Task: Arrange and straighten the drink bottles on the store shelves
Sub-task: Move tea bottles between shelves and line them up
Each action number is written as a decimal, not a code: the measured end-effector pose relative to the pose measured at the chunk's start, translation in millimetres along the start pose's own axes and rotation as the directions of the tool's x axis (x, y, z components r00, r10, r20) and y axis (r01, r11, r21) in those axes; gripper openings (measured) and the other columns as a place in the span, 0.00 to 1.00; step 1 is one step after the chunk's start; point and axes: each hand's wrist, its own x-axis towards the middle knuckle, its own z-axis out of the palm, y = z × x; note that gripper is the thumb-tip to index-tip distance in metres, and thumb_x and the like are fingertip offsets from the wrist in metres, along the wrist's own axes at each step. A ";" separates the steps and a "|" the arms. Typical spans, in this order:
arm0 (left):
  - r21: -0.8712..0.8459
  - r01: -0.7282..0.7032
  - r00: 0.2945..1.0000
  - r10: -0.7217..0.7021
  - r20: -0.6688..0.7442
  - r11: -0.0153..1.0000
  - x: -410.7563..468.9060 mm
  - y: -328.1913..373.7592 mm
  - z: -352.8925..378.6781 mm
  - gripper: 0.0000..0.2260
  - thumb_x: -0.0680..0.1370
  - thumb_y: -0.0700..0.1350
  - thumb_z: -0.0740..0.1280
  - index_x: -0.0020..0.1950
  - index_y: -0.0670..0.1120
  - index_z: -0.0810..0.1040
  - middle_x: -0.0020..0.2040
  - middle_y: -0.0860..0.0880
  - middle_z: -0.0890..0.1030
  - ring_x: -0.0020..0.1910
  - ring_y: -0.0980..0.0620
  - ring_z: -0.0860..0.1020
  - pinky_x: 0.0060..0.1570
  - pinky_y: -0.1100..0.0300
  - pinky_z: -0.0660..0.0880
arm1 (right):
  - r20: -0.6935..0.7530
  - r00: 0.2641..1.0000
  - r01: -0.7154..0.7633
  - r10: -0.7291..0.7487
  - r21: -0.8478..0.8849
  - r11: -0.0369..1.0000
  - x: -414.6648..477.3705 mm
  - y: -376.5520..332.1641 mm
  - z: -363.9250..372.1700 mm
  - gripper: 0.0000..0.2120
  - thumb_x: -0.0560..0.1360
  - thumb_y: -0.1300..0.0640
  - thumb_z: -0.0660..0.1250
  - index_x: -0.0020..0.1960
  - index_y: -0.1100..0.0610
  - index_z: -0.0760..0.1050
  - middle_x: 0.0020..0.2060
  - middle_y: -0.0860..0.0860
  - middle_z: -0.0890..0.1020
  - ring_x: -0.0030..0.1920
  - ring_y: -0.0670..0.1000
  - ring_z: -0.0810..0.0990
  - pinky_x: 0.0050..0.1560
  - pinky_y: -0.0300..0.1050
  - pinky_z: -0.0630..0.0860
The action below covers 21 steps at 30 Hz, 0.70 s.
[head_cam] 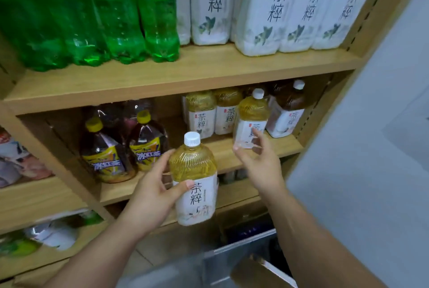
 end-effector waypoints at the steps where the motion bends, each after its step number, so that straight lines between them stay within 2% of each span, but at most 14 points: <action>1: 0.001 0.014 1.000 -0.014 -0.014 1.000 4.0 1.4 3.9 0.28 0.75 0.43 0.77 0.62 0.72 0.74 0.60 0.61 0.83 0.61 0.50 0.82 0.56 0.47 0.81 | -0.055 0.998 -0.002 0.003 0.015 1.000 18.4 2.2 -7.9 0.33 0.75 0.47 0.75 0.76 0.48 0.66 0.67 0.46 0.74 0.66 0.47 0.74 0.63 0.44 0.73; 3: 0.010 0.020 0.999 -0.019 -0.041 1.000 12.4 5.3 10.5 0.27 0.74 0.45 0.77 0.67 0.67 0.73 0.61 0.57 0.83 0.62 0.48 0.82 0.59 0.43 0.79 | -0.117 0.993 0.023 -0.022 0.006 1.000 55.5 4.3 -18.1 0.37 0.74 0.48 0.77 0.77 0.50 0.63 0.66 0.47 0.74 0.67 0.48 0.73 0.60 0.39 0.70; 4: 0.008 0.018 0.998 -0.018 -0.068 1.000 17.0 7.7 13.1 0.28 0.74 0.45 0.78 0.67 0.67 0.73 0.61 0.56 0.84 0.61 0.48 0.82 0.59 0.43 0.79 | -0.119 0.993 0.024 -0.026 -0.019 1.000 71.7 4.7 -19.9 0.40 0.73 0.47 0.77 0.78 0.51 0.61 0.67 0.48 0.73 0.67 0.49 0.73 0.61 0.40 0.69; 6: 0.015 0.011 0.990 -0.009 -0.138 1.000 25.3 13.6 17.7 0.27 0.74 0.43 0.77 0.65 0.69 0.74 0.59 0.57 0.84 0.59 0.52 0.82 0.56 0.47 0.80 | -0.092 0.996 -0.011 0.001 -0.106 0.994 98.7 6.9 -17.2 0.46 0.72 0.45 0.78 0.80 0.52 0.56 0.70 0.53 0.70 0.69 0.53 0.71 0.63 0.46 0.69; 8: 0.007 0.018 0.982 -0.016 -0.189 1.000 31.1 18.4 20.1 0.27 0.75 0.40 0.75 0.65 0.67 0.74 0.57 0.58 0.84 0.59 0.52 0.83 0.55 0.44 0.81 | -0.073 0.997 -0.033 0.017 -0.218 0.976 119.5 12.1 -8.8 0.47 0.69 0.40 0.79 0.77 0.54 0.57 0.71 0.57 0.69 0.70 0.59 0.71 0.64 0.52 0.72; 10: -0.004 0.029 0.974 -0.029 -0.226 1.000 34.8 22.7 21.0 0.27 0.76 0.39 0.74 0.69 0.62 0.73 0.57 0.56 0.85 0.58 0.50 0.84 0.55 0.40 0.81 | -0.069 0.997 -0.043 0.024 -0.287 0.957 133.5 17.3 -0.5 0.45 0.67 0.39 0.80 0.73 0.55 0.60 0.67 0.58 0.71 0.66 0.61 0.73 0.60 0.54 0.74; 14: -0.027 0.011 0.961 -0.018 -0.276 1.000 39.3 30.1 22.1 0.28 0.77 0.36 0.72 0.73 0.54 0.71 0.54 0.57 0.86 0.53 0.54 0.85 0.54 0.45 0.82 | -0.103 0.994 0.000 -0.033 -0.305 0.952 142.6 23.3 -1.0 0.38 0.68 0.45 0.80 0.69 0.58 0.65 0.62 0.58 0.75 0.61 0.60 0.77 0.52 0.49 0.73; 18: -0.044 0.037 0.955 -0.048 -0.293 0.998 40.9 27.4 21.0 0.29 0.77 0.35 0.72 0.75 0.53 0.70 0.55 0.55 0.86 0.53 0.52 0.85 0.54 0.46 0.83 | -0.036 0.991 0.118 -0.132 -0.266 0.957 138.9 31.8 -9.4 0.35 0.66 0.44 0.82 0.64 0.51 0.67 0.58 0.52 0.79 0.57 0.55 0.79 0.54 0.49 0.77; 21: -0.037 0.053 0.949 -0.062 -0.310 0.998 42.2 24.3 20.2 0.29 0.76 0.37 0.73 0.75 0.54 0.70 0.57 0.53 0.85 0.54 0.52 0.85 0.55 0.45 0.82 | 0.037 0.985 0.170 -0.166 -0.237 0.957 132.4 31.8 -9.3 0.33 0.66 0.45 0.82 0.62 0.44 0.65 0.58 0.49 0.80 0.57 0.51 0.79 0.56 0.47 0.76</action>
